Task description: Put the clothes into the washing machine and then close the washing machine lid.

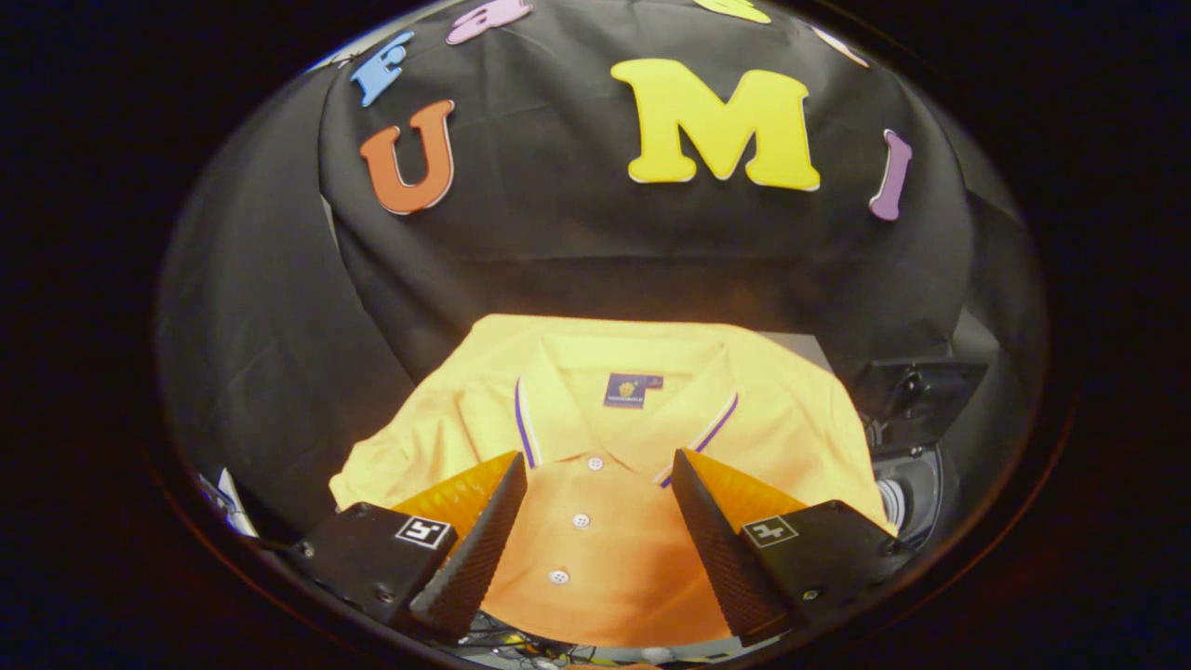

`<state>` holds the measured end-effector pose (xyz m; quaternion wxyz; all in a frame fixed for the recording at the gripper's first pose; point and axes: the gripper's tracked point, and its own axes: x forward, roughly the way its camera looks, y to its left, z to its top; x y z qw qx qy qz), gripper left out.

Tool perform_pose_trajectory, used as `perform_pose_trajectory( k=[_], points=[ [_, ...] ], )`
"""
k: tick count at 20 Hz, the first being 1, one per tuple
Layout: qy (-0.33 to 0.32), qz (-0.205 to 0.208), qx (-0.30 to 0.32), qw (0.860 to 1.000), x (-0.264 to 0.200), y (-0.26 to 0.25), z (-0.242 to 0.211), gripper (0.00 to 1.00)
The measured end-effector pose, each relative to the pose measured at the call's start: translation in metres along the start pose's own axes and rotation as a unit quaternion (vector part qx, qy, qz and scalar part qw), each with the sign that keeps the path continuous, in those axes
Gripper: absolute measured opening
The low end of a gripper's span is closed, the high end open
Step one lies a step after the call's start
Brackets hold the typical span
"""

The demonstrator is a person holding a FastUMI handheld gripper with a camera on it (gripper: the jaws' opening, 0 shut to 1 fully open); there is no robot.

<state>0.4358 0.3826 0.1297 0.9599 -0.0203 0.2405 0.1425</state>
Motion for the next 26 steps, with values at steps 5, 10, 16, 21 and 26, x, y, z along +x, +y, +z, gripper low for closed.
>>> perform_pose_trajectory(
  k=[5, 10, 16, 21, 26],
  points=[
    [0.003, -0.029, -0.034, 0.999, 0.008, 0.002, -0.010, 0.98],
    [0.001, -0.034, -0.019, 0.999, 0.010, 0.001, -0.009, 0.97],
    [-0.025, 0.007, -0.063, 0.998, 0.009, -0.002, -0.013, 0.92],
    [-0.010, 0.030, -0.078, 0.996, 0.006, -0.012, -0.013, 0.66],
    [0.012, 0.029, -0.073, 0.997, 0.001, -0.021, -0.015, 0.25]
  ],
)
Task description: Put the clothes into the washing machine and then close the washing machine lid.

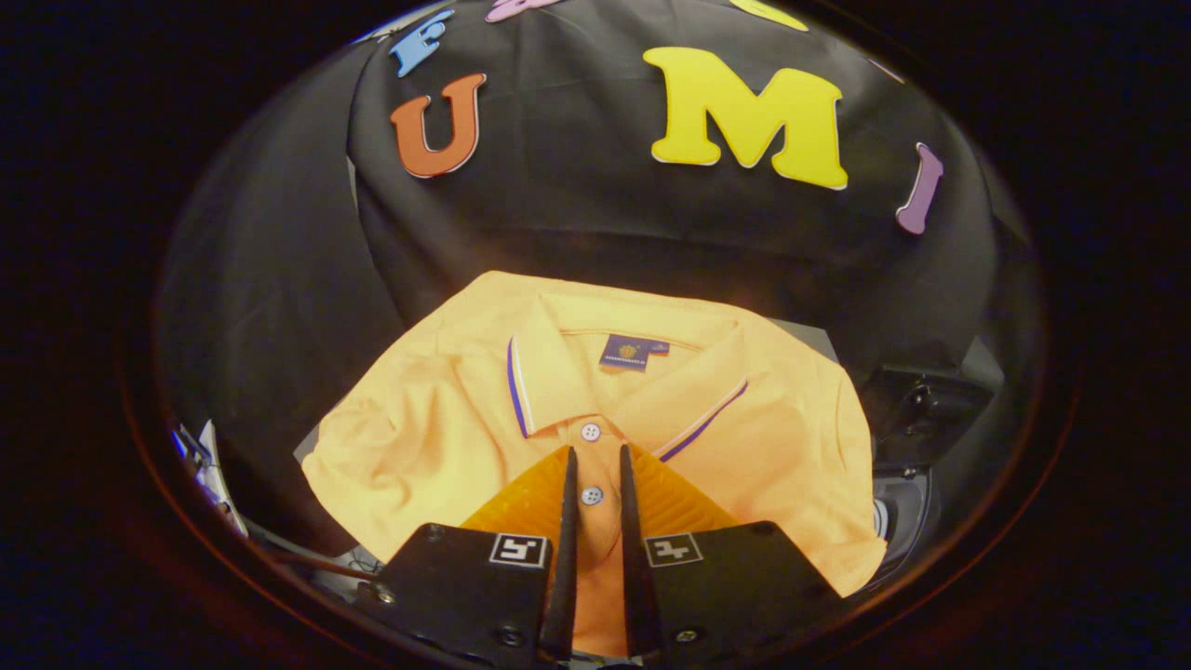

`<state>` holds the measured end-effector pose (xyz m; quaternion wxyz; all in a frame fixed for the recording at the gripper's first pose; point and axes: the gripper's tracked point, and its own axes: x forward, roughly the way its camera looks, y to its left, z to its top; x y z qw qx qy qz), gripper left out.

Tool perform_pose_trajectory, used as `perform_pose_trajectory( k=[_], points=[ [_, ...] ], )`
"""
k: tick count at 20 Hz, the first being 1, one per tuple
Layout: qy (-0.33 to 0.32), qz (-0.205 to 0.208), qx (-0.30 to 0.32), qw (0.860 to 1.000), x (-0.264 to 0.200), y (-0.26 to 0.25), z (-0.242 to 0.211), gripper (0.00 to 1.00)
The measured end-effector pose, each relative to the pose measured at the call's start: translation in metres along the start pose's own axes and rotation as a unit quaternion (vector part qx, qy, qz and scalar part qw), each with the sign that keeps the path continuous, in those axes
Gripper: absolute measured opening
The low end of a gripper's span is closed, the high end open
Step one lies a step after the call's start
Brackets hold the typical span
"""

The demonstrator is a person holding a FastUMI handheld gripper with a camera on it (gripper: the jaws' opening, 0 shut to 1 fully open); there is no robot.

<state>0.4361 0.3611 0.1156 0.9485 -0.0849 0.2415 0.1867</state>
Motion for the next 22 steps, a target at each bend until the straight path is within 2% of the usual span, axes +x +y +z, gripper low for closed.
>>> perform_pose_trajectory(
  k=[3, 5, 11, 16, 22],
  points=[
    [0.004, -0.003, 0.004, 1.000, -0.011, -0.003, -0.007, 0.11],
    [0.006, -0.002, -0.001, 1.000, -0.021, -0.004, -0.015, 0.09],
    [-0.030, -0.007, 0.040, 0.999, -0.081, -0.015, -0.043, 0.06],
    [-0.108, -0.022, 0.068, 0.992, -0.152, -0.048, -0.025, 0.06],
    [-0.176, -0.059, 0.093, 0.978, -0.226, -0.122, -0.004, 0.06]
  ],
)
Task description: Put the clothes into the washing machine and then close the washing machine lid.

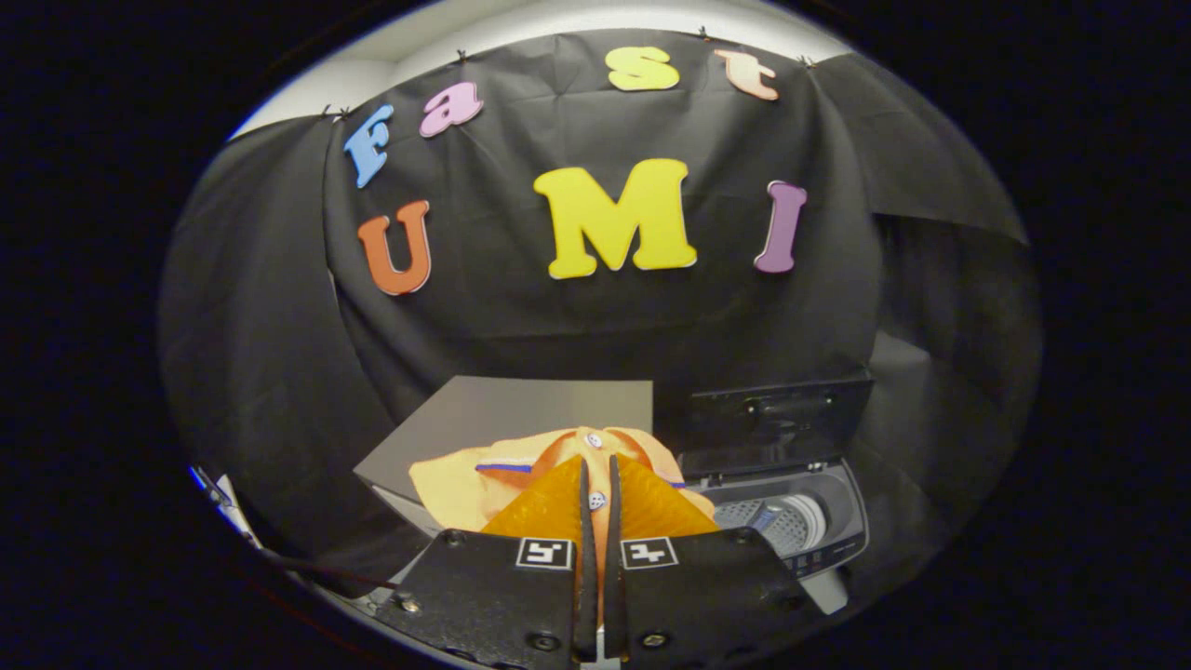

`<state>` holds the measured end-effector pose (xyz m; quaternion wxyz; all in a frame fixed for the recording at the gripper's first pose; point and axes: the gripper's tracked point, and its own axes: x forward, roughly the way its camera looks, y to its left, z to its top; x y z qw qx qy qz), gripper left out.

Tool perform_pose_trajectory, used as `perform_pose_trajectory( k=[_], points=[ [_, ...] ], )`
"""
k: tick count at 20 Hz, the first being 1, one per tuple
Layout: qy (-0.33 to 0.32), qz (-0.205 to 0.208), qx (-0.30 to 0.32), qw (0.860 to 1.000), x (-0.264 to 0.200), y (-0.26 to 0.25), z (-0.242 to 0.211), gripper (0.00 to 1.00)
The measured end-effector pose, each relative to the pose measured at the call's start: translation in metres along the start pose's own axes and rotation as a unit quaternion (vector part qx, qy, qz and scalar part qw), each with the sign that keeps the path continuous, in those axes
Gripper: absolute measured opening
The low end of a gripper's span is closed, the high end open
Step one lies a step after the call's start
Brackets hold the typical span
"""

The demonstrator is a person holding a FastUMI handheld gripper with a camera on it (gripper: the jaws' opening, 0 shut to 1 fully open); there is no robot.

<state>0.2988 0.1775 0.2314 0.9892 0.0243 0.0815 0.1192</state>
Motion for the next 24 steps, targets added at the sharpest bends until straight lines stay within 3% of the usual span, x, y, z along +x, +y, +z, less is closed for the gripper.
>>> perform_pose_trajectory(
  k=[5, 11, 18, 24],
  points=[
    [-0.047, -0.038, 0.016, 0.998, -0.025, -0.072, 0.041, 0.06],
    [-0.062, -0.044, 0.002, 0.997, -0.025, -0.138, 0.073, 0.06],
    [-0.050, -0.028, 0.029, 0.998, 0.005, -0.196, 0.072, 0.06],
    [-0.013, -0.014, 0.023, 1.000, 0.044, -0.233, 0.043, 0.06]
  ],
)
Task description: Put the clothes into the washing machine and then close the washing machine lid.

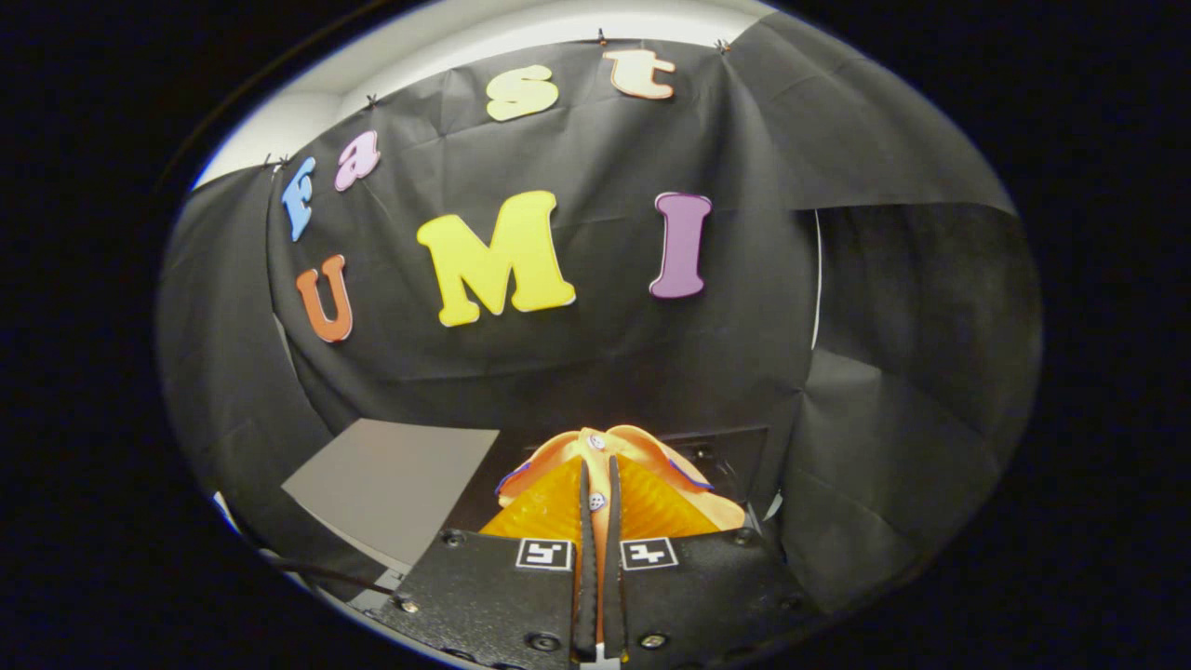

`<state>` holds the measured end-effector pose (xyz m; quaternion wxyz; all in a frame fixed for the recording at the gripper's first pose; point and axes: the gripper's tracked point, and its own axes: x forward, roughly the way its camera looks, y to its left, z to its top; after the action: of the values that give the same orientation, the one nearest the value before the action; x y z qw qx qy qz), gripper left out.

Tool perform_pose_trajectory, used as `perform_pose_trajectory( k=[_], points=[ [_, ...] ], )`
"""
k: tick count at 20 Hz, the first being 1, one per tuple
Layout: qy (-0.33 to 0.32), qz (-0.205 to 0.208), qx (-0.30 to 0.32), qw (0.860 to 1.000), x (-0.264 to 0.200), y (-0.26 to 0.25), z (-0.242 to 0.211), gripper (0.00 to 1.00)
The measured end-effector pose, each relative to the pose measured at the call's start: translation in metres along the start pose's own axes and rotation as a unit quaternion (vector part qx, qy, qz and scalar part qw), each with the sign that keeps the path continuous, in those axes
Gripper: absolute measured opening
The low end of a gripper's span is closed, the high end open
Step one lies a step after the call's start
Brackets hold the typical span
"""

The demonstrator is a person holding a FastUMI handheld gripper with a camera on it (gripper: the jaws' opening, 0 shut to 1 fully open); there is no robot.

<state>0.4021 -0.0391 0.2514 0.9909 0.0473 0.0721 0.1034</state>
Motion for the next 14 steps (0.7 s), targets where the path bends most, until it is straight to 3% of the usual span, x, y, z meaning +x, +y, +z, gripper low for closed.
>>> perform_pose_trajectory(
  k=[14],
  points=[
    [0.132, -0.014, -0.012, 0.991, 0.095, -0.062, -0.115, 0.06]
  ],
)
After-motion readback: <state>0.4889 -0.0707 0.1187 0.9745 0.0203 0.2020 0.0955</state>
